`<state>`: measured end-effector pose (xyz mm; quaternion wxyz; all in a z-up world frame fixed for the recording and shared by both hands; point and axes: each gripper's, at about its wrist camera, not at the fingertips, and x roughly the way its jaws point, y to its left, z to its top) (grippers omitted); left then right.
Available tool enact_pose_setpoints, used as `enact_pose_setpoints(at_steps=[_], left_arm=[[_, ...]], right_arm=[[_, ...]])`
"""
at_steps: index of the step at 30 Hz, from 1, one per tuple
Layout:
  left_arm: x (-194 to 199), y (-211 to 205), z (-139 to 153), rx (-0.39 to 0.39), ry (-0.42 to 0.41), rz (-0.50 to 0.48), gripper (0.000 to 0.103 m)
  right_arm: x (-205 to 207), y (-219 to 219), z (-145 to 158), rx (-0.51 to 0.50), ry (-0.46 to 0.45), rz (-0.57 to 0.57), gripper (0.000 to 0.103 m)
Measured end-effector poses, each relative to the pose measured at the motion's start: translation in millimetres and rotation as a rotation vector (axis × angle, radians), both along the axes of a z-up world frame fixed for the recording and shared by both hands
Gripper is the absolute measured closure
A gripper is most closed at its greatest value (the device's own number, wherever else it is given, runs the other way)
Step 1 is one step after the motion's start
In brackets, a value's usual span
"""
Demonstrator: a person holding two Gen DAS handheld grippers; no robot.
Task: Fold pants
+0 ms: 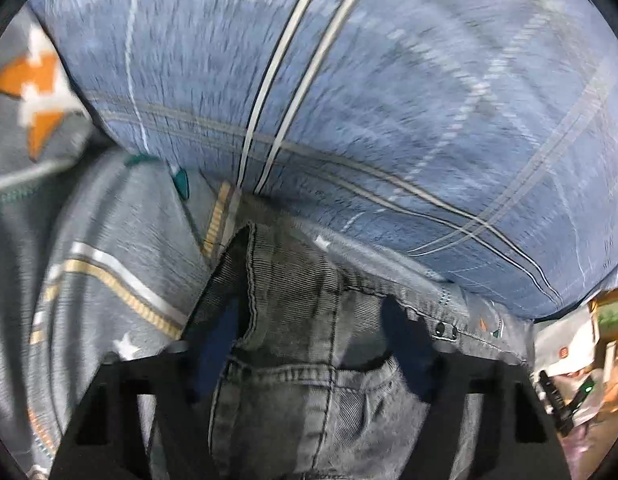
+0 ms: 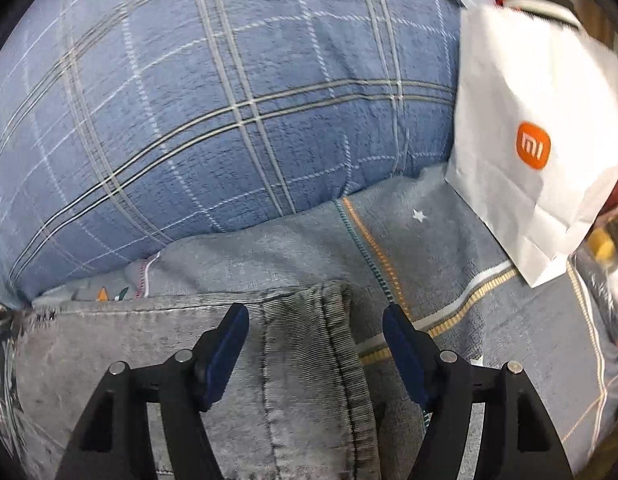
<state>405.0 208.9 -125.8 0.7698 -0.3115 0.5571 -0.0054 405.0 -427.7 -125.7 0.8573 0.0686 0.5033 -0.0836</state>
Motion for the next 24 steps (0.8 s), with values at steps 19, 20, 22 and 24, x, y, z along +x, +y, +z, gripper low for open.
enact_pose_setpoints(at_steps=[19,20,22,24], left_arm=[[47,2,-30,0.135,-0.010,-0.025,0.100],[45,2,-27,0.141,-0.010,-0.027,0.100],[47,-3,-25,0.153,-0.009,-0.032,0.100],[49,-10,-27,0.162,-0.011,-0.034,0.100]], right_arm=[[2,-3,0,-0.023,0.046,0.068,0.031],[2,-3,2,-0.018,0.036,0.061,0.031],[1,-8,6,-0.017,0.029,0.039,0.031],[7,-13,-5,0.011,0.069,0.018,0.031]])
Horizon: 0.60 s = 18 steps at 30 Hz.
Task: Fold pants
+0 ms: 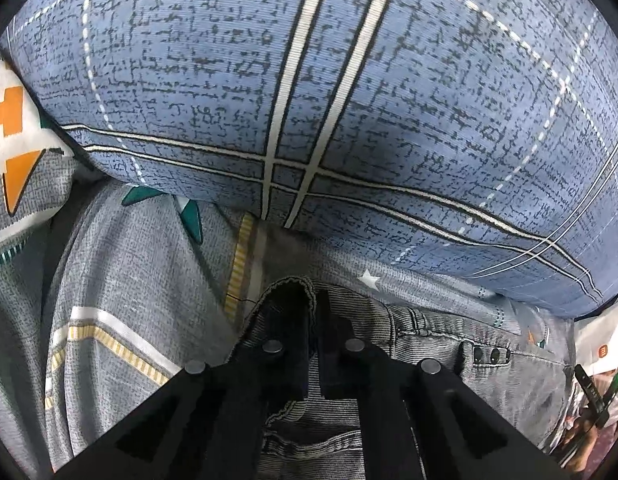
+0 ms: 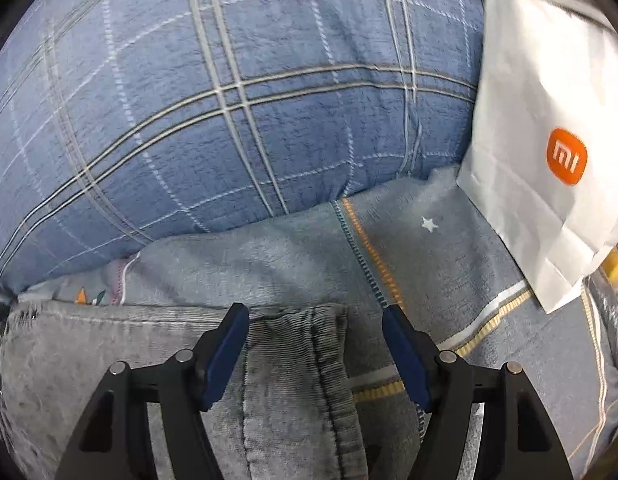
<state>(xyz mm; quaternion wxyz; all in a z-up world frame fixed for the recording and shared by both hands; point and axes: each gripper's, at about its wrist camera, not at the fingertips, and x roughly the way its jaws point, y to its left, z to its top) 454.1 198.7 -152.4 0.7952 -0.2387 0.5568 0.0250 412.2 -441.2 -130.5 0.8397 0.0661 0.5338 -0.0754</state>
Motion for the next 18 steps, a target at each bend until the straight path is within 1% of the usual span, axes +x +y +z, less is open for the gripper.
enact_pose_setpoints(at_steps=[1,2,3,4,6,7,8,11,13,15,17,18], left_arm=[[0,-3,0,0.010,-0.002,-0.005,0.100],[0,-7,2,0.016,-0.003,-0.008,0.100],[0,-10,5,0.021,-0.003,-0.009,0.100],[1,-11,6,0.028,-0.003,-0.011,0.100],[-6,-16,15,0.046,-0.010,-0.015,0.100],[-7,-18,20,0.057,-0.029,-0.014,0.101],[-19,-13,26,0.063,-0.049,-0.014,0.101],[-30,-18,47,0.078,-0.103,-0.023,0.101],[-49,-23,70,0.086,-0.163,-0.032,0.101],[-65,-24,88,0.077,-0.208,-0.031,0.101],[-94,-27,118,0.073,-0.273,-0.031,0.101],[-104,-25,125,0.069,-0.294,-0.031,0.101]], right_arm=[[4,-2,-8,0.023,0.021,-0.002,0.048],[8,-2,-15,0.035,0.043,0.009,0.070],[9,-1,-18,0.035,0.051,0.009,0.078],[9,3,-15,0.018,0.037,0.017,0.081],[6,13,-9,-0.021,0.019,0.040,0.085],[2,16,-2,-0.035,-0.001,0.043,0.087],[-2,17,8,-0.040,-0.029,0.037,0.087],[-16,21,36,-0.040,-0.098,0.035,0.087],[-32,26,58,-0.037,-0.148,0.041,0.087],[-52,28,80,-0.031,-0.201,0.036,0.087],[-75,25,102,-0.011,-0.251,0.023,0.087],[-90,25,114,-0.010,-0.281,0.019,0.087]])
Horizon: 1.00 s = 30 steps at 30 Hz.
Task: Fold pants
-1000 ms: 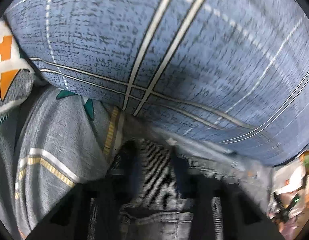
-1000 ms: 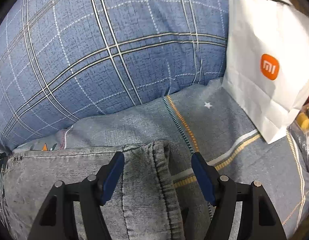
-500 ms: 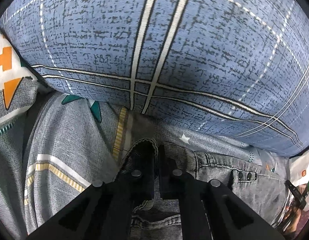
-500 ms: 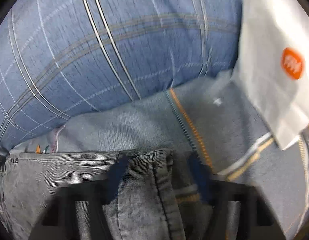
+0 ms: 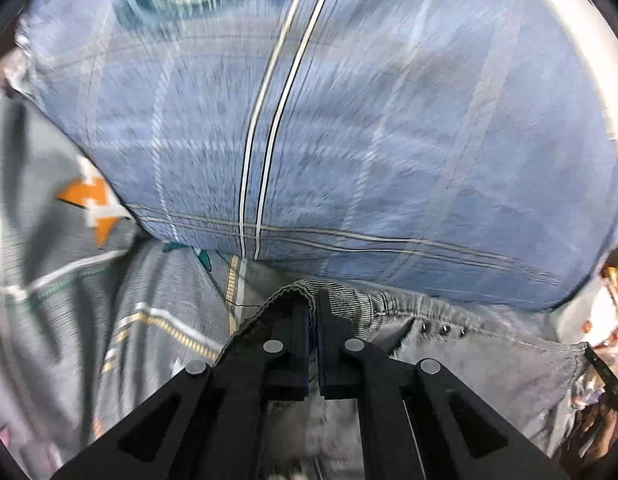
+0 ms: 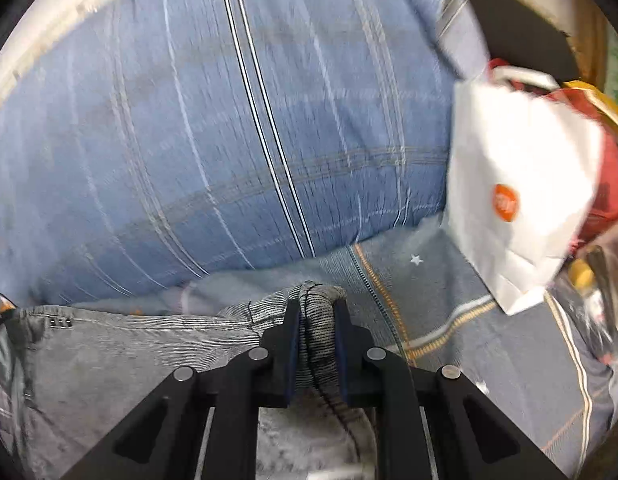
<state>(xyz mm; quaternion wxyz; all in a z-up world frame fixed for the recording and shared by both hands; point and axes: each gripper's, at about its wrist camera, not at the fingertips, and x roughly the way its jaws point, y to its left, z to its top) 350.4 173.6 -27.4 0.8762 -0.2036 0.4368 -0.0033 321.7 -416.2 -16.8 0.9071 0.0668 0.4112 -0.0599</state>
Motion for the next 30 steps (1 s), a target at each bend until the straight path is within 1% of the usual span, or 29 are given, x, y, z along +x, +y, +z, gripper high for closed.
enact_pose_setpoints(at_steps=[3,4,5,7,8,9,11,12,13,14,15,16,17,18,19,20,21,22,23,24,26,28,29,30], left_arm=[[-49,8,45,-0.007,-0.105,0.003,0.101],[-73,10,60,-0.013,-0.139,-0.002,0.101],[-89,13,70,-0.012,-0.162,-0.008,0.101],[-142,15,92,-0.008,-0.216,-0.023,0.101],[-173,16,95,-0.007,-0.236,-0.031,0.101],[-193,20,91,-0.014,-0.244,-0.041,0.101],[-234,20,79,-0.009,-0.222,-0.071,0.100],[-251,17,65,0.008,-0.189,-0.100,0.100],[-268,16,46,0.020,-0.139,-0.117,0.098],[-277,17,29,0.021,-0.090,-0.120,0.096],[-282,19,1,0.025,0.019,-0.142,0.095],[-282,21,-24,0.042,0.133,-0.151,0.093],[-284,25,-39,0.060,0.195,-0.121,0.094],[-287,32,-51,0.069,0.240,-0.078,0.091],[-289,36,-51,0.071,0.243,-0.066,0.090],[-289,38,-48,0.069,0.229,-0.053,0.083],[-290,40,-37,0.059,0.188,-0.033,0.076],[-290,40,-25,0.049,0.141,-0.024,0.057],[-290,37,-15,0.046,0.102,-0.018,0.041],[-287,31,-3,0.052,0.052,-0.016,0.038],[-279,16,7,0.055,0.011,-0.042,0.037],[-265,-7,5,0.052,0.003,-0.093,0.037],[-261,-12,2,0.053,0.008,-0.104,0.037],[-251,-23,-10,0.066,0.026,-0.122,0.037]], right_arm=[[-43,-5,27,0.022,-0.059,-0.009,0.087],[-56,-5,34,0.023,-0.075,-0.011,0.087],[-74,-8,42,0.038,-0.099,-0.016,0.087],[-110,-16,53,0.073,-0.136,-0.017,0.087],[-130,-19,56,0.085,-0.154,-0.018,0.087],[-148,-23,56,0.098,-0.162,-0.019,0.087],[-182,-25,40,0.129,-0.107,0.027,0.086],[-202,-25,21,0.132,-0.053,0.056,0.082],[-216,-24,-1,0.133,0.017,0.076,0.081],[-226,-24,-21,0.142,0.097,0.095,0.079],[-239,-24,-54,0.166,0.242,0.120,0.066],[-250,-25,-73,0.156,0.314,0.114,0.058],[-264,-26,-86,0.123,0.349,0.100,0.057],[-273,-29,-89,0.112,0.353,0.090,0.057],[-282,-34,-87,0.132,0.336,0.071,0.054],[-290,-40,-80,0.166,0.300,0.046,0.049],[-294,-45,-70,0.188,0.263,0.024,0.039],[-295,-50,-59,0.196,0.222,0.009,0.035],[-293,-54,-47,0.198,0.188,-0.006,0.034],[-290,-57,-38,0.202,0.167,-0.022,0.032],[-274,-63,-24,0.236,0.129,-0.046,0.029],[-248,-67,-20,0.279,0.109,-0.051,0.027],[-238,-65,-25,0.300,0.119,-0.050,0.027],[-225,-65,-33,0.324,0.149,-0.053,0.027]])
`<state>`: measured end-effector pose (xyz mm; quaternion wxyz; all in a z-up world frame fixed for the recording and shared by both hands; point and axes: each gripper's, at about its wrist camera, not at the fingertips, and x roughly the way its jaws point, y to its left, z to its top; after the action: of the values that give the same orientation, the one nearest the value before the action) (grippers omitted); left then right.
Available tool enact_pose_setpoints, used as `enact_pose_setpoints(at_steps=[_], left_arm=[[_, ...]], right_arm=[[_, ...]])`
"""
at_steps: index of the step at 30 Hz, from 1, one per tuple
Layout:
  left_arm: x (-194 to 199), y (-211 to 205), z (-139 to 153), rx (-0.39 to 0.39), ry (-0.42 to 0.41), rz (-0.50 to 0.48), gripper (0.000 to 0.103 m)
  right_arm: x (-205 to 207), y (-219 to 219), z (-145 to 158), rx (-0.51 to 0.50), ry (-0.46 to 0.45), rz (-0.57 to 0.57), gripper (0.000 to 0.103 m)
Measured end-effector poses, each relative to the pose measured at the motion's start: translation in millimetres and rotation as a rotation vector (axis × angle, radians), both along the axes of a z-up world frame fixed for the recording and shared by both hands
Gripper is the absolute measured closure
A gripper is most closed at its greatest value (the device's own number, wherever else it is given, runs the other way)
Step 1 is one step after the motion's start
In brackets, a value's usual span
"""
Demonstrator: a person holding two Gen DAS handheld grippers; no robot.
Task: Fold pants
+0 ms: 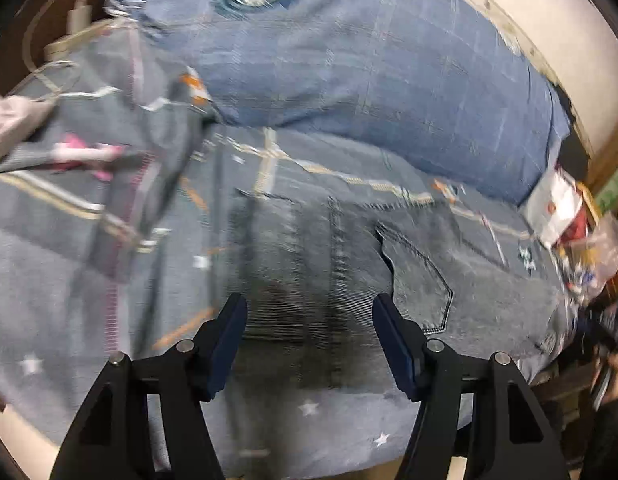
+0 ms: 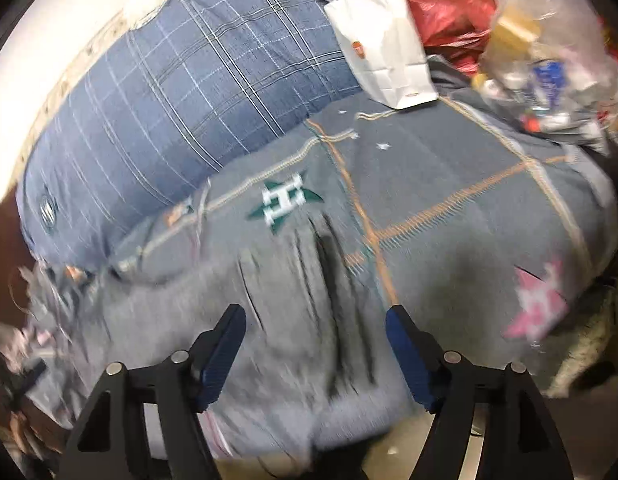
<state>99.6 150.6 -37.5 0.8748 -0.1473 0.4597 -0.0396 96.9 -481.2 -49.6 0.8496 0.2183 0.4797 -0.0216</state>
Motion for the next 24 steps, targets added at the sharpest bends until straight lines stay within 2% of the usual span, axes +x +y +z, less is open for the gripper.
enact_pose_setpoints(at_steps=[2,5,7,8,9,10,13,14,15,16,17,18,20,21,22,24], left_arm=[[6,-10,-17,0.040,0.043,0.003,0.037],[11,-13,-46,0.041,0.124,0.023,0.037],[10,-12,-60,0.037,0.141,0.022,0.037],[11,-12,-63,0.042,0.136,0.016,0.037],[10,-13,-63,0.052,0.127,0.007,0.037],[10,-14,-63,0.062,0.124,0.000,0.037],[9,-15,-65,0.077,0.117,-0.013,0.037],[12,-16,-64,0.082,0.114,-0.014,0.036],[15,-19,-67,0.094,0.111,-0.016,0.036],[16,-22,-68,0.114,0.105,-0.021,0.035],[17,-25,-68,0.126,0.102,-0.023,0.034],[15,-25,-70,0.142,0.099,-0.028,0.034],[16,-26,-70,0.150,0.095,-0.029,0.034],[15,-25,-70,0.147,0.092,-0.030,0.034],[15,-24,-70,0.141,0.089,-0.031,0.034],[14,-24,-70,0.134,0.086,-0.030,0.034]], right_arm=[[24,-2,-22,0.035,0.074,-0.021,0.027],[39,5,-38,0.041,0.107,-0.002,0.027],[54,6,-40,0.054,0.103,0.003,0.028],[58,7,-39,0.068,0.087,0.021,0.036],[66,12,-31,0.031,0.082,0.052,0.087],[69,15,-22,-0.021,0.058,0.046,0.095],[65,31,17,-0.223,-0.050,0.045,0.095],[70,34,12,-0.266,-0.024,0.051,0.094],[74,33,-5,-0.280,0.066,0.057,0.086],[78,29,-28,-0.271,0.201,0.071,0.070],[72,23,-41,-0.276,0.264,0.043,0.066],[64,18,-39,-0.276,0.230,0.017,0.064],[31,4,-27,-0.184,0.124,-0.058,0.049],[13,-2,-22,-0.132,0.082,-0.108,0.036],[-7,-8,-19,-0.068,0.046,-0.149,0.029],[-32,-12,-27,0.090,0.052,-0.171,0.029]])
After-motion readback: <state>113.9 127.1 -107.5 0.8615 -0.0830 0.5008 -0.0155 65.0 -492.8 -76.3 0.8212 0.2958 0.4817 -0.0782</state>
